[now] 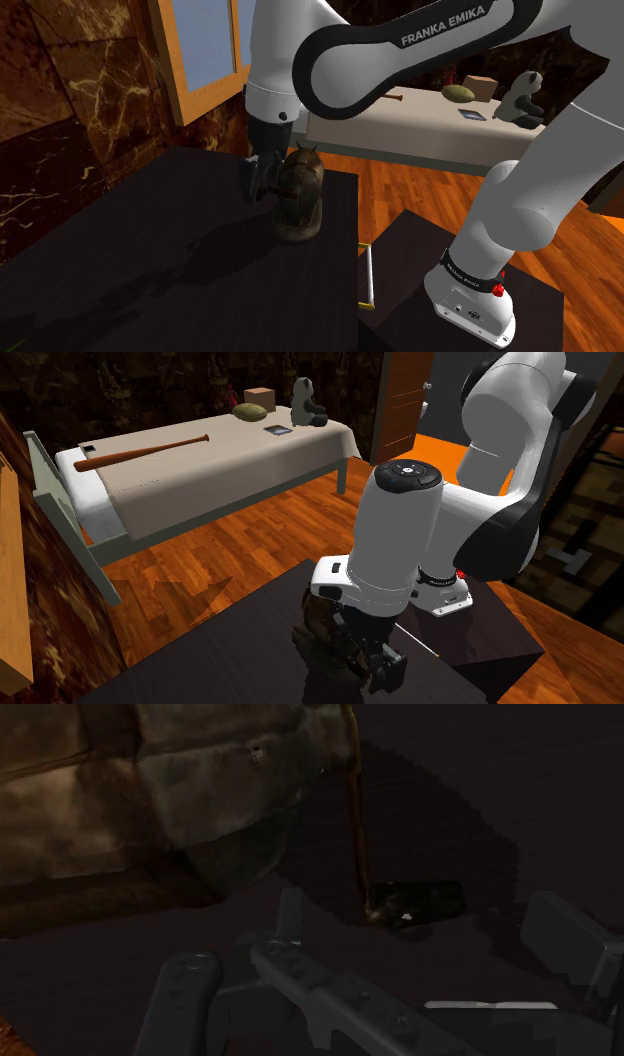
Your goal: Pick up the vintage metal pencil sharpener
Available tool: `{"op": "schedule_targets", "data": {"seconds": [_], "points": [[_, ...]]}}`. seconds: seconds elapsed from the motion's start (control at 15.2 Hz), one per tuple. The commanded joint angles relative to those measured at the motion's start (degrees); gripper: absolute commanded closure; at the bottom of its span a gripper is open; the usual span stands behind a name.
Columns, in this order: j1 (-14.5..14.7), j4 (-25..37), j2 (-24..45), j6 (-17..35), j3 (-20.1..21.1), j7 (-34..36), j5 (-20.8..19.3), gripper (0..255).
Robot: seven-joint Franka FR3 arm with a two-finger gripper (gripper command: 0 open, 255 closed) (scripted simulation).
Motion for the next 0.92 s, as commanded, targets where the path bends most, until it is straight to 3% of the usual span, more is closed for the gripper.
{"op": "schedule_targets", "data": {"seconds": [0.0, 0.13, 0.2, 0.86], "points": [[0.00, -1.36, 0.85, 2.18, 0.38, 0.31, -0.29, 0], [0.00, -1.37, 0.85, 2.18, 0.37, 0.31, -0.29, 0], [0.01, -1.38, 0.82, 2.16, 0.36, 0.29, -0.27, 255], [0.01, -0.84, 0.55, 1.38, 0.26, 0.23, -0.19, 255]]}}
